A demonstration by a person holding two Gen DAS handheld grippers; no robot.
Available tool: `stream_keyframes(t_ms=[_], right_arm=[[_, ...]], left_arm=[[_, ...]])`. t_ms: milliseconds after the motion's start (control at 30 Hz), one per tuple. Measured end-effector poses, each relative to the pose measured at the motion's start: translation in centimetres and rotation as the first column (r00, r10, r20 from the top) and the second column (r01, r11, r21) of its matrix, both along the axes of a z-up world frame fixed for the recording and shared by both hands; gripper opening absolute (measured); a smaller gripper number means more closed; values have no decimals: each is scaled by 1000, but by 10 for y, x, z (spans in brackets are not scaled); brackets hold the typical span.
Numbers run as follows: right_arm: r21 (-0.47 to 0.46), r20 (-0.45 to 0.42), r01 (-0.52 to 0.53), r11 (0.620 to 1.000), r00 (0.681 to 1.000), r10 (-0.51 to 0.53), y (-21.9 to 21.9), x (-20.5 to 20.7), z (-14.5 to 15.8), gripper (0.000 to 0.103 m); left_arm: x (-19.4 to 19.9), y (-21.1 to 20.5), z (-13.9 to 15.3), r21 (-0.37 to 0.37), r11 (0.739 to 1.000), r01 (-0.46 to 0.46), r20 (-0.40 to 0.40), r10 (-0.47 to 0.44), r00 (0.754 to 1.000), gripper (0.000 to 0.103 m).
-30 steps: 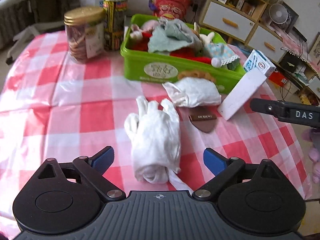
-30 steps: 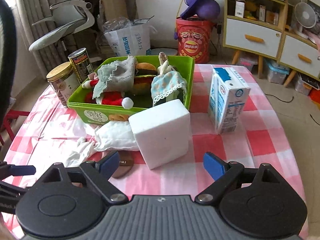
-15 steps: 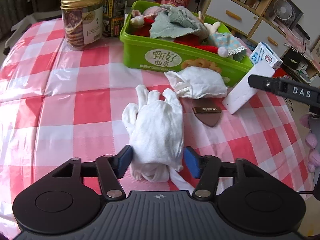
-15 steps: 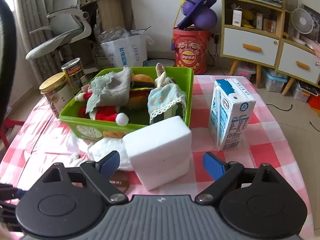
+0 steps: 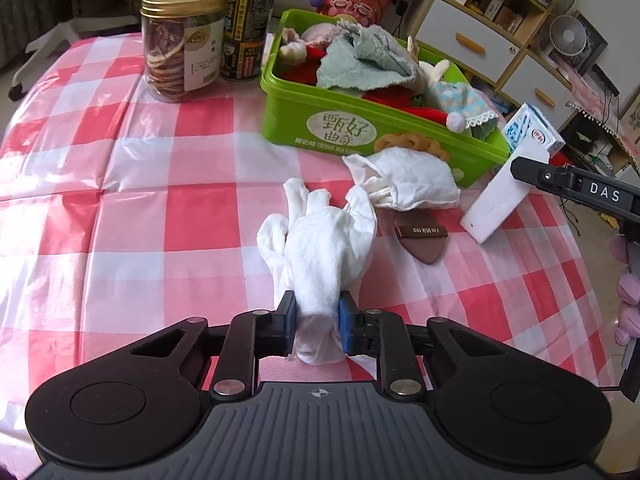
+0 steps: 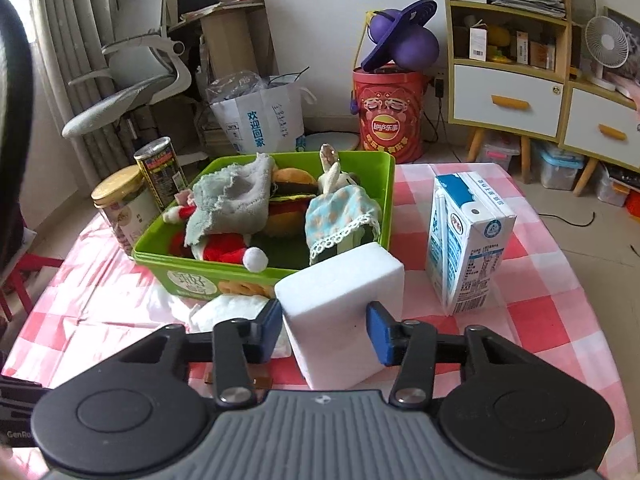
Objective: Organize soft objects
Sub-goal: 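Grasp the white foam block with the right gripper while the left gripper holds the glove, then carry the glove and foam block into the green bin and open both grippers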
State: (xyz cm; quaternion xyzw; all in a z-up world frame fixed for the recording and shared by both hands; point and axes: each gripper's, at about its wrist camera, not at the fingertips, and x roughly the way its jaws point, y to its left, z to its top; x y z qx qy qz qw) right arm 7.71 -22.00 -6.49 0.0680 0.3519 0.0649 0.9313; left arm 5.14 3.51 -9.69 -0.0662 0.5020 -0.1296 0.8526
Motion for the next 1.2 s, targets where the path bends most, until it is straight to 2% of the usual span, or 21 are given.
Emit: stream_keyframes(t_ms=[200, 333, 600, 833, 933, 1033, 1100, 1200], right_arm=[[123, -27, -5, 992, 1000, 8, -15, -2, 6, 17], [169, -26, -9, 986, 1000, 13, -20, -6, 12, 16], [224, 22, -27, 974, 999, 23, -23, -18, 32, 16], [291, 89, 0, 957, 996, -27, -27, -21, 54, 16], [302, 107, 21, 953, 993, -55, -25, -9, 62, 16], [283, 130, 24, 959, 989, -63, -22, 6, 64, 16], [268, 130, 33, 963, 989, -70, -18, 19, 61, 16], [221, 126, 40, 974, 990, -69, -10, 37, 50, 16]], left_arm=[[1, 13, 9, -36, 999, -34, 29, 35, 999, 19], [0, 20, 16, -62, 996, -56, 51, 60, 997, 18], [-6, 24, 39, -114, 991, -72, 141, 88, 986, 18], [-3, 17, 67, -155, 985, -70, 244, 106, 964, 17], [9, 7, 77, -123, 991, -53, 304, 89, 949, 17], [31, -5, 82, -105, 993, -51, 321, 83, 943, 17], [49, -15, 82, -90, 995, -51, 332, 78, 940, 17], [73, -31, 77, -29, 999, -38, 360, 46, 932, 17]])
